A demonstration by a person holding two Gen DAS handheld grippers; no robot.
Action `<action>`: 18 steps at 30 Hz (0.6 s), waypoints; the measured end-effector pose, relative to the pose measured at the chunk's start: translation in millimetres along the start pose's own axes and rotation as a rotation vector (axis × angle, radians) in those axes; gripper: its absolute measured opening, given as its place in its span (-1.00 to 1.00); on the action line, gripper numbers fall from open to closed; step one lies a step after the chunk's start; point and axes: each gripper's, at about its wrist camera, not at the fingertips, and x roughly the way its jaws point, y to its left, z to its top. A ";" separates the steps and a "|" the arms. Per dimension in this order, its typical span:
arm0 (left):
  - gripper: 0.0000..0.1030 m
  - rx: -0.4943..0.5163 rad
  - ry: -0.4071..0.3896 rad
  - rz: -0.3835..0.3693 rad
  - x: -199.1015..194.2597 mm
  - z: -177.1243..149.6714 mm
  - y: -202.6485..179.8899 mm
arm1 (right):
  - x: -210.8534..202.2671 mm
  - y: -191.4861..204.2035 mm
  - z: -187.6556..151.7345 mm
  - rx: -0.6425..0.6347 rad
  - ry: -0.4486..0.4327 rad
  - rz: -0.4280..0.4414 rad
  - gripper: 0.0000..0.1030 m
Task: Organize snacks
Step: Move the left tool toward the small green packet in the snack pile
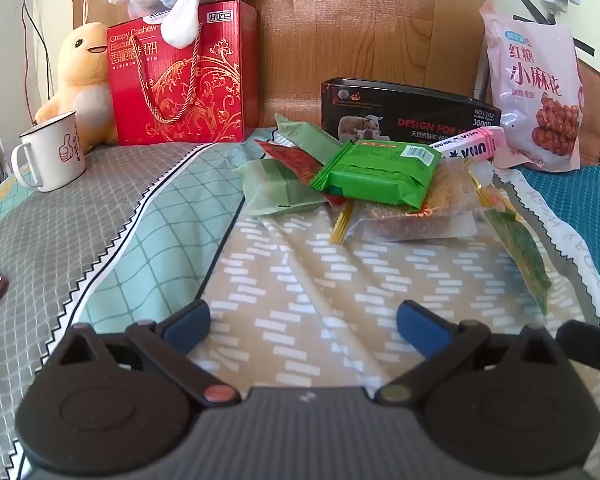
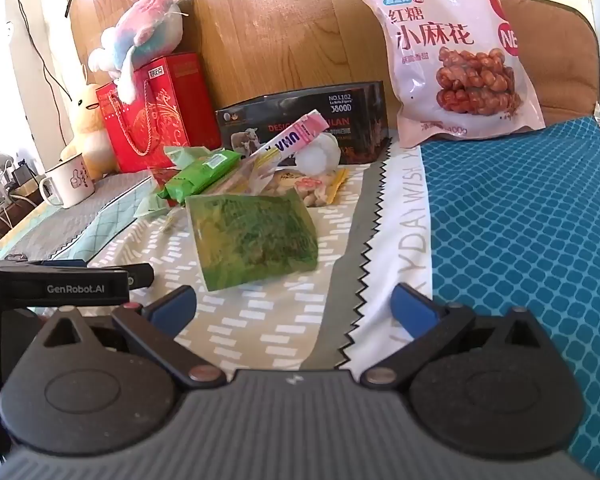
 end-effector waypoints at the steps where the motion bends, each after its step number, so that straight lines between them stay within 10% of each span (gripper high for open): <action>1: 1.00 0.001 -0.001 0.001 -0.2 -0.2 -0.4 | 0.1 0.3 -0.2 -0.002 0.002 -0.001 1.00; 18: 0.88 -0.025 -0.054 -0.136 -17.5 -7.3 25.1 | 21.4 39.3 0.4 -0.258 0.027 -0.036 0.98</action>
